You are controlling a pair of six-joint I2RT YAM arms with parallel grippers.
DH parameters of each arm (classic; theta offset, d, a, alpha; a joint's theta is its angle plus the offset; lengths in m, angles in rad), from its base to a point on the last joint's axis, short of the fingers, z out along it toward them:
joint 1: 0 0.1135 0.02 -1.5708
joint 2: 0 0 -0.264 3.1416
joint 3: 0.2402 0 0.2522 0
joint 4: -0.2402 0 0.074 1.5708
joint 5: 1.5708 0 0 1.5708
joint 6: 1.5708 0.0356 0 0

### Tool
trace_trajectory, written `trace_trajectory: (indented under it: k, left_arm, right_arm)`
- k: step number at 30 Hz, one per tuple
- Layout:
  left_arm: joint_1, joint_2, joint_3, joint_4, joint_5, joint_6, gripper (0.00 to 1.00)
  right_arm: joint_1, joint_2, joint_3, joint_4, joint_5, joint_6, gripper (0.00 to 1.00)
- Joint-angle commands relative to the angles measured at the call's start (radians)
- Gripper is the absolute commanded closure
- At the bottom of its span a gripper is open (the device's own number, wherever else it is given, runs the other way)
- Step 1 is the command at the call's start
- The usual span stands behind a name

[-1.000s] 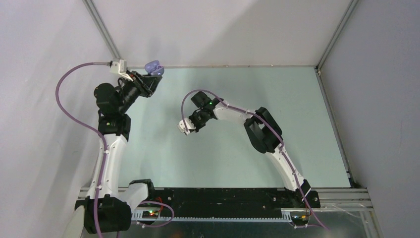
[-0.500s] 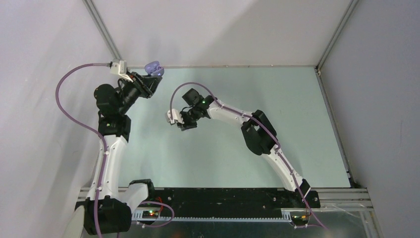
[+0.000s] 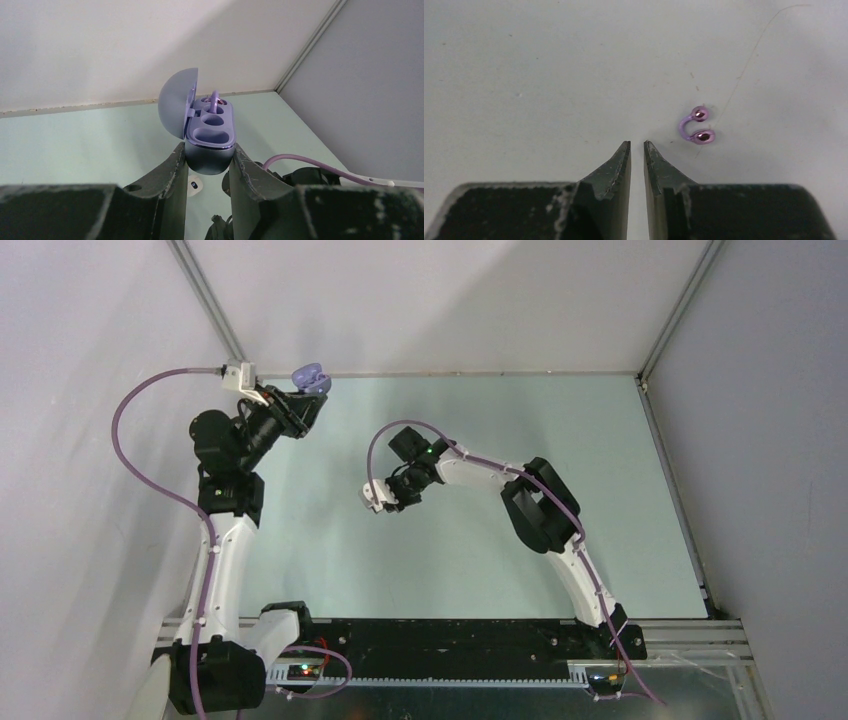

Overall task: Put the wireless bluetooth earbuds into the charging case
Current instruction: Pick up the earbud from the center of the board.

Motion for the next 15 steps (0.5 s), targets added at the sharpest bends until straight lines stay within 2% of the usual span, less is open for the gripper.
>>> trace_trajectory:
  k: [1,8,15]
  left_arm:
    - [0.008,-0.026,-0.001,0.022,-0.01,0.012,1.0]
    - [0.009,-0.023,-0.007,0.027,-0.012,0.011,1.0]
    - [0.008,-0.021,-0.004,0.025,-0.011,0.013,1.0]
  right_arm:
    - [0.005,-0.027,0.012,0.086,0.01,-0.075,0.79]
    - [0.01,0.001,0.024,0.141,0.021,-0.095,0.75]
    - [0.013,0.042,0.075,0.097,0.029,-0.121,0.74]
